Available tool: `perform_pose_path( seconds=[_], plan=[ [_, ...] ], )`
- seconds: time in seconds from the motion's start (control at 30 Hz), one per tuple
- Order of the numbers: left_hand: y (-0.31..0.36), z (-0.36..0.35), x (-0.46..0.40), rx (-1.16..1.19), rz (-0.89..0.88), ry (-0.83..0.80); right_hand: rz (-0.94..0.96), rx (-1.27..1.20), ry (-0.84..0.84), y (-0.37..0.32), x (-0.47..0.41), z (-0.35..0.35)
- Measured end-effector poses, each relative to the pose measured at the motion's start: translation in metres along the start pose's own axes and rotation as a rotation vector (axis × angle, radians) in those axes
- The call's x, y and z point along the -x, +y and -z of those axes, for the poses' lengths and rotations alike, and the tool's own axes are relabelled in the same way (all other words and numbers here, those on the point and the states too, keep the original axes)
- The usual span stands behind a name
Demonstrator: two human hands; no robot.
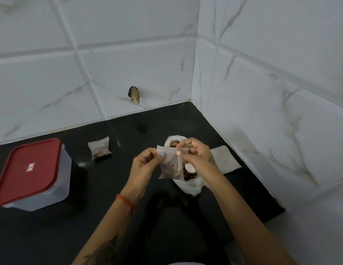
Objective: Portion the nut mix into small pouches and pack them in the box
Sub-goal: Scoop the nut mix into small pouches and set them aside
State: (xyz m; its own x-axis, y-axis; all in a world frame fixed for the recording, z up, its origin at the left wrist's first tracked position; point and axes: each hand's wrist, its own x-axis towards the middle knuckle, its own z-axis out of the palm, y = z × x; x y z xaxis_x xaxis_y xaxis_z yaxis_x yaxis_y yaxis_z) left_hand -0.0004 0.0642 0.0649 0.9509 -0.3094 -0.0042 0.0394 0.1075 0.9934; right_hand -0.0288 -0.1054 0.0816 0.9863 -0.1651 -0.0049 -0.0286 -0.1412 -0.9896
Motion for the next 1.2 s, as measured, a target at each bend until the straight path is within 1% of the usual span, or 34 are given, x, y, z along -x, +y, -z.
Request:
perform_pose_path(
  seconds=[0.1, 0.2, 0.4, 0.77, 0.83, 0.93, 1.03, 1.2],
  plan=[
    [0.004, -0.004, 0.002, 0.003, -0.027, 0.046, -0.076, -0.140, -0.033, -0.001, 0.001, -0.004],
    [0.007, -0.006, 0.004, 0.027, -0.023, 0.056, -0.138, -0.150, -0.046, -0.002, 0.003, -0.009],
    [0.010, -0.004, 0.002, 0.020, 0.008, 0.096, -0.149, -0.249, -0.066, -0.008, 0.002, -0.014],
    [0.018, -0.005, -0.001, 0.004, -0.040, 0.155, -0.178, -0.279, -0.022, -0.017, 0.000, -0.024],
    [0.018, -0.004, -0.002, -0.005, -0.029, 0.161, -0.203, -0.280, -0.004, -0.018, 0.000, -0.026],
    [0.018, -0.003, -0.002, 0.011, 0.016, 0.126, -0.243, -0.285, 0.011, -0.020, -0.001, -0.026],
    [0.018, -0.002, -0.003, 0.017, 0.048, 0.103, -0.231, -0.293, -0.011, -0.022, -0.002, -0.027],
    [0.020, 0.002, -0.005, 0.032, 0.055, 0.157, -0.219, -0.274, -0.023, -0.021, -0.003, -0.028]
  ],
)
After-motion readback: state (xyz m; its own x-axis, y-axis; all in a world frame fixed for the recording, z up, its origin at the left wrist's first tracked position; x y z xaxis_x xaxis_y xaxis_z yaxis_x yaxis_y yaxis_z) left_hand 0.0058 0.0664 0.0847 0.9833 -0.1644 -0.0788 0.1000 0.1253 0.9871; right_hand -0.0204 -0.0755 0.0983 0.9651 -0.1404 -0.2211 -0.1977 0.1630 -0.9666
